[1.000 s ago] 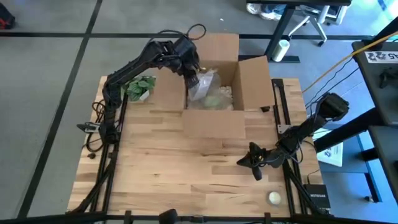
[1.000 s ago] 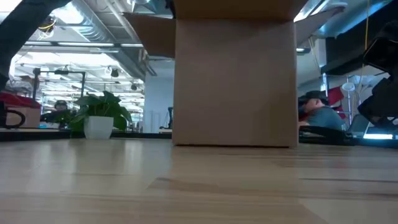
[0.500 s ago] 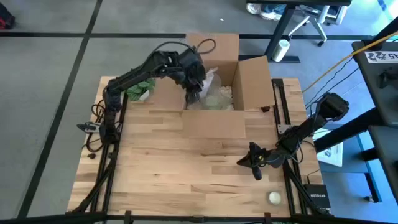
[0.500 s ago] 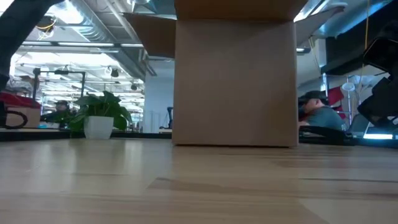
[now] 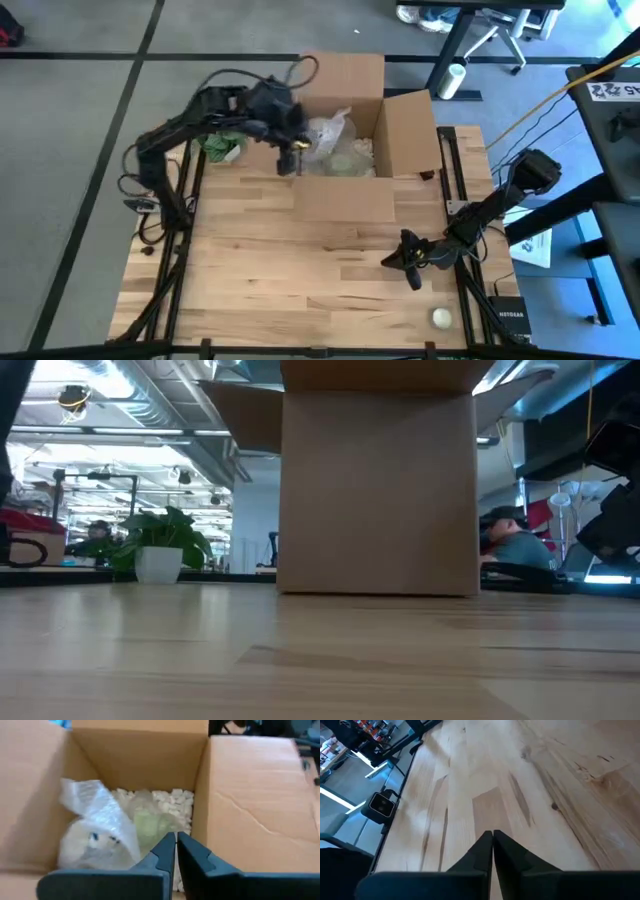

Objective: Wrap mug
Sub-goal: Return to Home Position

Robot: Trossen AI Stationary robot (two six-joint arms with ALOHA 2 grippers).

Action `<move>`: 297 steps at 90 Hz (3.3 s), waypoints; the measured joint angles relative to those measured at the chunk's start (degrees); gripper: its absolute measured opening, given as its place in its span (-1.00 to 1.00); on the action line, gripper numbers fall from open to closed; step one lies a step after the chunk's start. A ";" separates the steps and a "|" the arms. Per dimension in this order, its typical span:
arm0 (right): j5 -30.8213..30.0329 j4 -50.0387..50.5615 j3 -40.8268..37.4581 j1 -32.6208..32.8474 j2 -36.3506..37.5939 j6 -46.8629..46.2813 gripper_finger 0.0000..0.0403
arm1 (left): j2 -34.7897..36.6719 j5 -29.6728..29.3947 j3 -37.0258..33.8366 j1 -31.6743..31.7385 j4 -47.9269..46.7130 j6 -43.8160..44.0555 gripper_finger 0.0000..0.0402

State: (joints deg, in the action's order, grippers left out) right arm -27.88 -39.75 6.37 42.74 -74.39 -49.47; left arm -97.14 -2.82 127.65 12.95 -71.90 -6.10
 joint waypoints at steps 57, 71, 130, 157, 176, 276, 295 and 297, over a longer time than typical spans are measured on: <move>-0.13 -0.85 0.01 0.00 0.00 -1.42 -1.00 | 46.95 -1.34 -73.80 -0.78 43.28 10.83 -1.00; -2.15 -0.83 0.01 0.00 0.00 -1.47 -1.00 | 58.03 -1.48 -84.15 -1.59 46.96 14.63 -1.00; -4.09 -0.83 0.01 0.00 0.00 -6.18 -1.00 | 84.89 -6.80 -113.47 -8.69 64.68 16.22 -1.00; -4.09 -0.83 0.00 0.00 0.00 -8.21 -1.00 | 91.01 -8.33 -122.75 -9.97 72.05 13.63 -1.00; -4.11 -0.83 0.00 0.00 0.00 -9.26 -1.00 | 94.78 -8.35 -127.10 -9.97 74.29 13.10 -1.00; -5.90 5.83 -1.07 -6.03 23.23 14.01 -1.00 | 95.14 -7.93 -127.10 -10.34 74.09 9.28 -1.00; -7.33 31.49 -0.95 -6.05 46.73 13.29 -1.00 | 95.14 -7.93 -127.10 -10.34 74.09 9.22 -1.00; -7.58 34.27 -0.76 -6.05 48.96 13.27 -1.00 | 95.13 -7.93 -127.10 -10.34 74.09 9.24 -1.00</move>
State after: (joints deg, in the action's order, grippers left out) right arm -35.46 -5.48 5.61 36.69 -25.43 -36.21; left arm -2.00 -10.74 0.56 2.61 2.20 3.14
